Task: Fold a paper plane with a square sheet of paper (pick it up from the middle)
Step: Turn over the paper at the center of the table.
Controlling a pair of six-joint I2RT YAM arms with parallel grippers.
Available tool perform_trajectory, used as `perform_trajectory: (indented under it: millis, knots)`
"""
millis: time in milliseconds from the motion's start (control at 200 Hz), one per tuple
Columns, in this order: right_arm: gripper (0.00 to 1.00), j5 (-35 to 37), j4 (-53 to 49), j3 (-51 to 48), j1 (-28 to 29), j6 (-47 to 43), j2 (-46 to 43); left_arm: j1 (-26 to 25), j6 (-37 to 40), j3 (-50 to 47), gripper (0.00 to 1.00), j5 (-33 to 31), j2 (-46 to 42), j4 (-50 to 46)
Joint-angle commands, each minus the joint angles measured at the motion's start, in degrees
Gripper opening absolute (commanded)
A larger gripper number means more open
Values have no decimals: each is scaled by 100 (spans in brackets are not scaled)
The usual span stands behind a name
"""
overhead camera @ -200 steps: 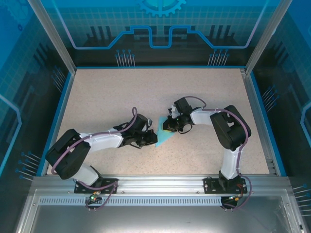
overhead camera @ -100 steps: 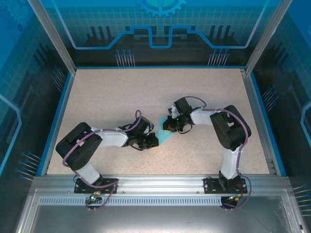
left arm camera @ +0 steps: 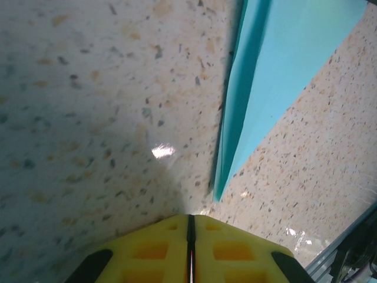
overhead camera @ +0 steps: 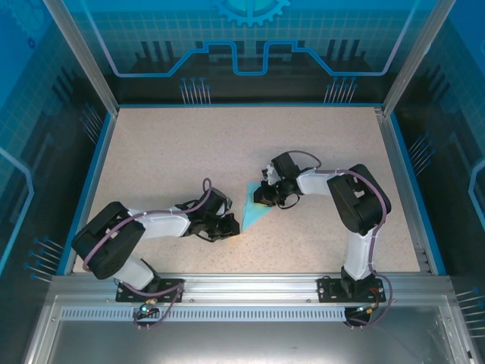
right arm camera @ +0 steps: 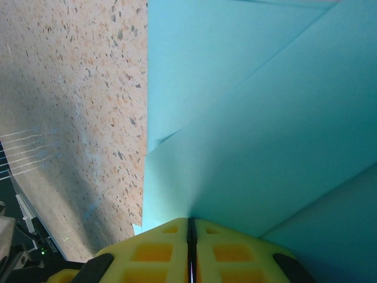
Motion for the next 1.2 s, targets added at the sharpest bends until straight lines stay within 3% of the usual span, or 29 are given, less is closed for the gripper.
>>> perform_trajectory:
  millis: [0,245,460,775,1195]
  knots:
    - [11,243,-426,-64,63,-125,-40,16,178,454,10,-406,-293,-712]
    - [19,515,-851,-17,-85,-158,-1022,32,571,1766,11,-559,460,-977]
    - [29,726,-974,-712,-622,-90,-1626,27,722,2421,12,-829,1162,-1302]
    - [33,122,-466,-1049,-622,28,-1331,33,948,2789,14,-1187,1650,-1722]
    - [32,-74,-73,-1011,-507,328,-935,31,1084,2983,15,-1194,2039,-1858]
